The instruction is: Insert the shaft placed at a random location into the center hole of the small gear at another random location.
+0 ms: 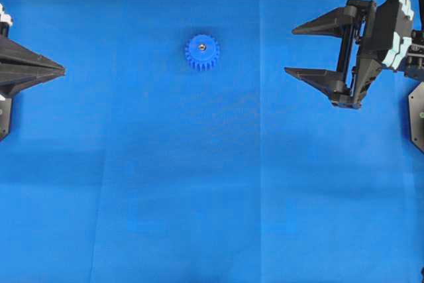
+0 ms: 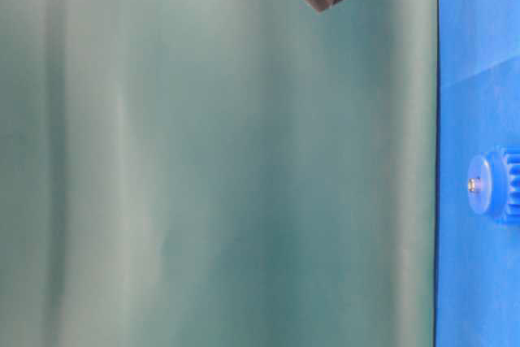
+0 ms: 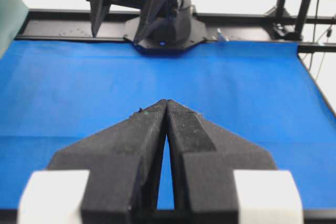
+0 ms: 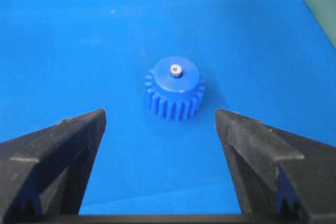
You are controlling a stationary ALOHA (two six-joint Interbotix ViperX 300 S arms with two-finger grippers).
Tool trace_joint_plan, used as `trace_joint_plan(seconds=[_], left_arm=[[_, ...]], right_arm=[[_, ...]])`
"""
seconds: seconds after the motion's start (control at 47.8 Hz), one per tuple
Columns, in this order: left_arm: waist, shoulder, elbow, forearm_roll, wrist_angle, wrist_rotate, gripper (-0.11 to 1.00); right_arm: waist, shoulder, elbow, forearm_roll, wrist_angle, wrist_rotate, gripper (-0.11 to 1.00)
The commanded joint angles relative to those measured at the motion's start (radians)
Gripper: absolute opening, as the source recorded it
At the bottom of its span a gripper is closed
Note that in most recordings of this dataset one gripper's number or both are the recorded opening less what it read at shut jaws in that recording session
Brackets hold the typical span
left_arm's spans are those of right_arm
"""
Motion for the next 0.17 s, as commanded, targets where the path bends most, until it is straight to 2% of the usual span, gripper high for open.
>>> trace_joint_plan(seconds=[0.0,0.147], left_arm=[[-0.002,0.005,-0.009,0.0,-0.005,-0.002,0.0],[-0.002,0.005,-0.009,0.0,-0.003,0.0,0.0]], right_arm=[[0.003,-0.005,-0.009,0.002,-0.008,0.002,0.78],[0.003,-0.005,-0.009,0.002,-0.006,0.002,0.78]])
